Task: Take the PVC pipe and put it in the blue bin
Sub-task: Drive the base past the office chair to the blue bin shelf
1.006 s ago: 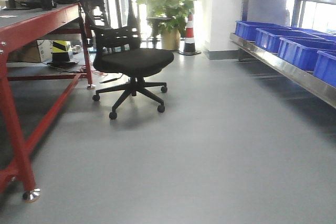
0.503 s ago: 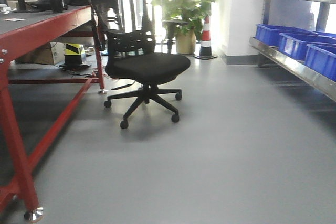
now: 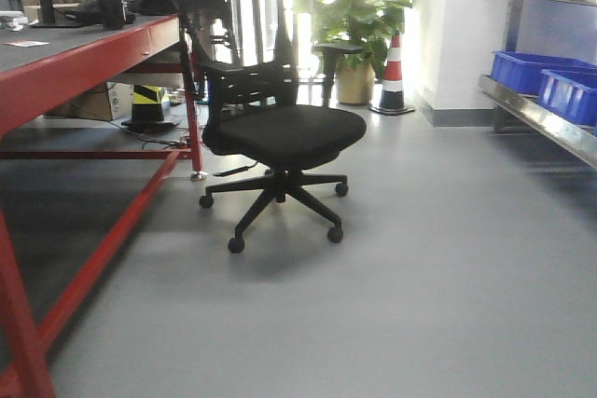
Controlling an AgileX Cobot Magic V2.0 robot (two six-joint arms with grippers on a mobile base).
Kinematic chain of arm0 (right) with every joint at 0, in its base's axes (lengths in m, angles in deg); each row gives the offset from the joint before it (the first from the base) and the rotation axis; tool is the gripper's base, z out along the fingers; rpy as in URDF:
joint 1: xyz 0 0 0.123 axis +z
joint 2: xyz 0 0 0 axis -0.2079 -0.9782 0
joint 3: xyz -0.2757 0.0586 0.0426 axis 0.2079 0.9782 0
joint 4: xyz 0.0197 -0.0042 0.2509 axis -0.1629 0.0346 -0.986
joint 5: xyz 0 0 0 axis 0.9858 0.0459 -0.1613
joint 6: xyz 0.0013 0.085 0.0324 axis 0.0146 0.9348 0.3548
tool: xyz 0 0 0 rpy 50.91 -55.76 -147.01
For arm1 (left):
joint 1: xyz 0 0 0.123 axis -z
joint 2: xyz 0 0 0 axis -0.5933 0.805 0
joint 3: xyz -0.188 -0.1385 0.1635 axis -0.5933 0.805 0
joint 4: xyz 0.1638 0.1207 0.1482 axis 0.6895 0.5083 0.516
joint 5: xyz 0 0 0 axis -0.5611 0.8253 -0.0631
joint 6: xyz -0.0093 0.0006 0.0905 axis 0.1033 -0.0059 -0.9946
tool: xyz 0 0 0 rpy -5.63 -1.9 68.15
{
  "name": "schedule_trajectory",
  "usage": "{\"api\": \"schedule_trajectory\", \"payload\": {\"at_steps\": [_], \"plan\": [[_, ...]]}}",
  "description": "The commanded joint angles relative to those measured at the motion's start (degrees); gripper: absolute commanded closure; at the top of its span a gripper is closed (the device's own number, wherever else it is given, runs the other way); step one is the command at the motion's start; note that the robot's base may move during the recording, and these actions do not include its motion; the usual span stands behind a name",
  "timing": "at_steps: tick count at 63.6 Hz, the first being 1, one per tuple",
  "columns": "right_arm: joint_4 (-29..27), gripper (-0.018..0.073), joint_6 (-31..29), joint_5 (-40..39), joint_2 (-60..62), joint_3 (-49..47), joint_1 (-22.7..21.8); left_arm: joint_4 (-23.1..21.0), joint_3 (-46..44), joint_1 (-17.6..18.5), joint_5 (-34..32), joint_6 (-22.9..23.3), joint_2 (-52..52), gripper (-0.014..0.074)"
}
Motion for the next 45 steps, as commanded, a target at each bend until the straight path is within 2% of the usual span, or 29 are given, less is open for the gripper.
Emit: {"api": "schedule_trajectory", "payload": {"at_steps": [1, 45], "plan": [[0.8, 0.0727, -0.1, -1.4, 0.3, 0.0, 0.0, -0.2, -0.2, 0.2, -1.6, 0.0, -0.3, 0.0707], [0.8, 0.0727, -0.1, -1.4, 0.3, 0.0, 0.0, -0.2, -0.2, 0.2, -1.6, 0.0, -0.3, 0.0707]]}}
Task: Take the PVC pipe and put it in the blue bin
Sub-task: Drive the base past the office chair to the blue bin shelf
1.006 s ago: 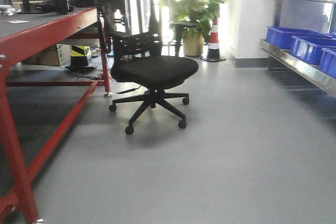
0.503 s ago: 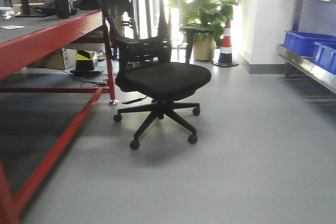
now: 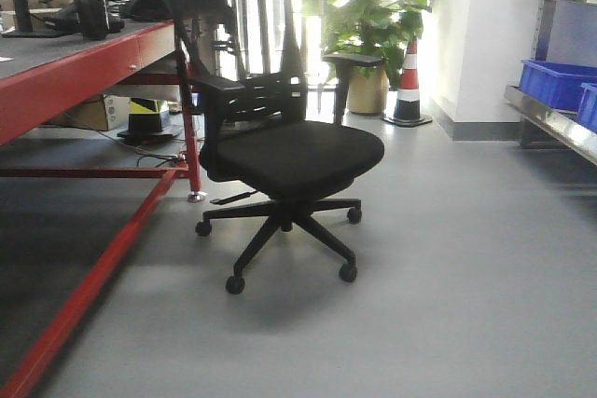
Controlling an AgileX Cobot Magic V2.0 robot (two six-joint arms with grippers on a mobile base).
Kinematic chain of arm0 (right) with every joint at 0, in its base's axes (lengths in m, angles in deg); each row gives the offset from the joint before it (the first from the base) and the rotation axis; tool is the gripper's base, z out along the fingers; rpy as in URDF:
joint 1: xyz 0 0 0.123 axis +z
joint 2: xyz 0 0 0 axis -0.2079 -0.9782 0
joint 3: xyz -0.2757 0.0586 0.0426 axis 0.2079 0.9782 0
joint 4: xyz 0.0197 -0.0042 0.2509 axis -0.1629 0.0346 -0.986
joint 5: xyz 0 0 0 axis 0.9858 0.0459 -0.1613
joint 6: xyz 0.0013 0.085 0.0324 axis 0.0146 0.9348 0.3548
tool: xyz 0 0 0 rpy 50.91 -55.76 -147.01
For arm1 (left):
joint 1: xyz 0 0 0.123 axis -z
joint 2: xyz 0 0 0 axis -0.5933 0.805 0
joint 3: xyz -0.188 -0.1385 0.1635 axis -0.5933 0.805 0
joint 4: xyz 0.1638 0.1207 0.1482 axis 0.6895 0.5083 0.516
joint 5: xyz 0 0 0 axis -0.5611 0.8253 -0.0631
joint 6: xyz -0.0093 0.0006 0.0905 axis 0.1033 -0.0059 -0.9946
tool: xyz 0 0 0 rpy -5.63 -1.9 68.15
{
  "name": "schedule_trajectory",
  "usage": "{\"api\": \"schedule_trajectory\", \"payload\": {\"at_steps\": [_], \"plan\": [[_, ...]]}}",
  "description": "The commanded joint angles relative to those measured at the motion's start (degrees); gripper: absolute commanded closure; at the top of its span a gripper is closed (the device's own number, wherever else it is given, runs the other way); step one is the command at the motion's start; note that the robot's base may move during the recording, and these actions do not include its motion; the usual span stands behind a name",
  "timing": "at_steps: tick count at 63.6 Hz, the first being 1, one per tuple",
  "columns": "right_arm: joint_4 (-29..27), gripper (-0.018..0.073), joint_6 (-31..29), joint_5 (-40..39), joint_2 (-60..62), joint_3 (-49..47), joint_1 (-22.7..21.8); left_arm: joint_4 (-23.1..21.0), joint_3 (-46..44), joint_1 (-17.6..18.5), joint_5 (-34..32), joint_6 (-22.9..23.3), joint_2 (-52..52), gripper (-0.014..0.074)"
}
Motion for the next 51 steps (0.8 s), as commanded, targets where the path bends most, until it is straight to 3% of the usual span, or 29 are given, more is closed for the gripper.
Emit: {"api": "schedule_trajectory", "payload": {"at_steps": [1, 51], "plan": [[0.8, 0.0727, -0.1, -1.4, 0.3, 0.0, 0.0, -0.2, -0.2, 0.2, -1.6, 0.0, -0.3, 0.0707], [0.8, 0.0727, -0.1, -1.5, 0.3, 0.0, 0.0, -0.2, -0.2, 0.2, -1.6, 0.0, -0.3, 0.0707]]}}
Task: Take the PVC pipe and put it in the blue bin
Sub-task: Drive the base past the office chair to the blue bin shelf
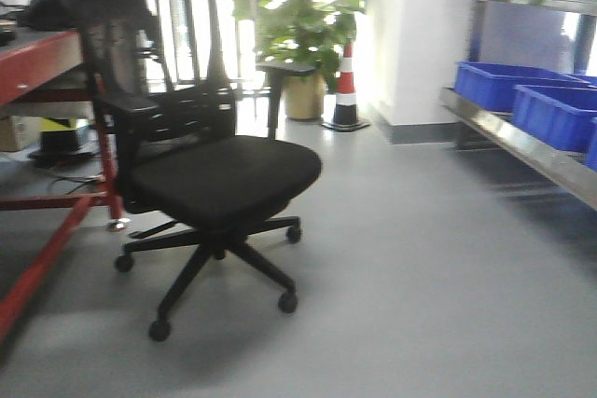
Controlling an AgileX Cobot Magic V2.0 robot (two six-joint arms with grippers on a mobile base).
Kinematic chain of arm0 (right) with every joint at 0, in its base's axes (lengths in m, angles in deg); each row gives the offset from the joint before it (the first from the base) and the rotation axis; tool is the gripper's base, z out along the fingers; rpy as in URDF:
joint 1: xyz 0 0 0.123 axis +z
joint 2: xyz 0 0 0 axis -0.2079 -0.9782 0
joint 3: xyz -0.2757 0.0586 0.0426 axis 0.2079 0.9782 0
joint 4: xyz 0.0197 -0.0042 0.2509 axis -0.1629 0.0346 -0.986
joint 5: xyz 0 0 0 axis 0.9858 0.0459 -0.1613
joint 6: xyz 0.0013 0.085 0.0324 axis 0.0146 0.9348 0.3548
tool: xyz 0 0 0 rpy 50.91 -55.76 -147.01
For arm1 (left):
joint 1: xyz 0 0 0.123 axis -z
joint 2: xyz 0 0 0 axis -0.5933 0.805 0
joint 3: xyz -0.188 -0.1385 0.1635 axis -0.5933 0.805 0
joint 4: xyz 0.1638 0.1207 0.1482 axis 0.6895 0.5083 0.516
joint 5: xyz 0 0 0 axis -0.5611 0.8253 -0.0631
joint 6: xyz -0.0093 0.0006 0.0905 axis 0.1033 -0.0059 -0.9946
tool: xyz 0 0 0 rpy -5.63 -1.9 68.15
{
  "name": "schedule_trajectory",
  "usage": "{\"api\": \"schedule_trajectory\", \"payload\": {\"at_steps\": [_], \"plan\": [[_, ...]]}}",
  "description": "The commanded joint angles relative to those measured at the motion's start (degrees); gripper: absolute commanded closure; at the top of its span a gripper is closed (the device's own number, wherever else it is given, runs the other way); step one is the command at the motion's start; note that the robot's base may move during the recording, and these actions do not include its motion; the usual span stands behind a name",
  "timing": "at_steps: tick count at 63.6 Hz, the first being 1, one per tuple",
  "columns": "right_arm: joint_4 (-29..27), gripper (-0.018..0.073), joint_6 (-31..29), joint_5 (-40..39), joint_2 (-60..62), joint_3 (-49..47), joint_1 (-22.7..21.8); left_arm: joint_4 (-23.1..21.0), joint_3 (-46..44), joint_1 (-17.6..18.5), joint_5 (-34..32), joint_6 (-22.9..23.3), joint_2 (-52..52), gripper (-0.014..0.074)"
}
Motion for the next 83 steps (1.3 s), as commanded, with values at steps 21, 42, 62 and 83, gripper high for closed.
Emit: {"api": "schedule_trajectory", "payload": {"at_steps": [21, 42, 62, 83], "plan": [[0.8, 0.0727, -0.1, -1.5, 0.3, 0.0, 0.0, -0.2, -0.2, 0.2, -1.5, 0.0, -0.3, 0.0707], [0.8, 0.0727, -0.1, -1.5, 0.3, 0.0, 0.0, -0.2, -0.2, 0.2, -1.5, 0.0, -0.3, 0.0707], [0.8, 0.0727, -0.1, -1.5, 0.3, 0.0, 0.0, -0.2, -0.2, 0.2, -1.5, 0.0, -0.3, 0.0707], [0.8, 0.0727, -0.1, -1.5, 0.3, 0.0, 0.0, -0.2, -0.2, 0.2, -1.5, 0.0, -0.3, 0.0707]]}}
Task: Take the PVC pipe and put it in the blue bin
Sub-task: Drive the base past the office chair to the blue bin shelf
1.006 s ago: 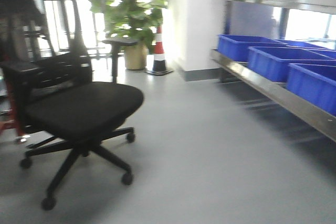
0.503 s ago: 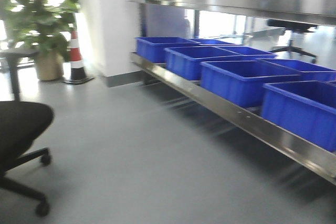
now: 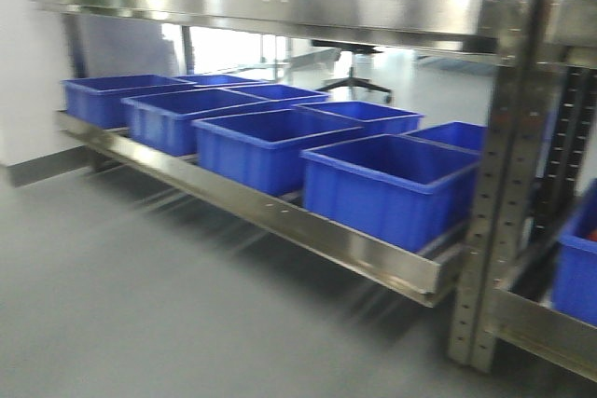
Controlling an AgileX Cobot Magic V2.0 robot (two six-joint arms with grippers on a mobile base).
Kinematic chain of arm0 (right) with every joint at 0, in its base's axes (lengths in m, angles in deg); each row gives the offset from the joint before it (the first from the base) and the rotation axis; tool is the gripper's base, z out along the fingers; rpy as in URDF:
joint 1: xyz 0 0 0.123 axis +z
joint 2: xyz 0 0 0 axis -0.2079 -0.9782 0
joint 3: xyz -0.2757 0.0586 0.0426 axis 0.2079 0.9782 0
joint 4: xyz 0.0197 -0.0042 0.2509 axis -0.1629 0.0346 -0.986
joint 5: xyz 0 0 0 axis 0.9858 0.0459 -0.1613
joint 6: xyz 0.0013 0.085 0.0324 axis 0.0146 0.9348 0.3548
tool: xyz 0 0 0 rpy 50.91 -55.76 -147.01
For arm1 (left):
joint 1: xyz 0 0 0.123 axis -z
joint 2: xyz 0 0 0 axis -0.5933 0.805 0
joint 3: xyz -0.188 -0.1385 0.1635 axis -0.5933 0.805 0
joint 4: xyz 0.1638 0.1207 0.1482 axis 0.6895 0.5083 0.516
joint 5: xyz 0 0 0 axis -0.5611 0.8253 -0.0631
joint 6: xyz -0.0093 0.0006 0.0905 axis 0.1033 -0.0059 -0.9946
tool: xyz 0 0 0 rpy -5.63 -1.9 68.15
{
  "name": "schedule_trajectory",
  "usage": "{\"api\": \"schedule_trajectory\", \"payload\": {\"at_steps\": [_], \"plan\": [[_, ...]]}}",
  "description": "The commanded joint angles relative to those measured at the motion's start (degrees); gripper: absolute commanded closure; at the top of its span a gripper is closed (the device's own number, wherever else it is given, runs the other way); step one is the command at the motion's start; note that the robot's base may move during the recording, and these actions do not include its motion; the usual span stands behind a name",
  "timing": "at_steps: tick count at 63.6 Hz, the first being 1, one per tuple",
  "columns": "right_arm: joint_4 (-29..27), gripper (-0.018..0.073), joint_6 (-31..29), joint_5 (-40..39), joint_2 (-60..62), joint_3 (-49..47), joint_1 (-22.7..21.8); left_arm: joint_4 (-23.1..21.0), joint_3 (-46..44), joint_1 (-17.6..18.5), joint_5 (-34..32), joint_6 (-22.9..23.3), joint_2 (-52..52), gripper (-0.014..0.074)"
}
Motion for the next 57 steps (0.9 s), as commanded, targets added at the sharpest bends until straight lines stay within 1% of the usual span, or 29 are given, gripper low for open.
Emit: {"api": "schedule_trajectory", "payload": {"at_steps": [1, 57], "plan": [[0.8, 0.0727, -0.1, -1.5, 0.3, 0.0, 0.0, -0.2, -0.2, 0.2, -1.5, 0.0, -0.3, 0.0707], [0.8, 0.0727, -0.1, -1.5, 0.3, 0.0, 0.0, -0.2, -0.2, 0.2, -1.5, 0.0, -0.3, 0.0707]]}}
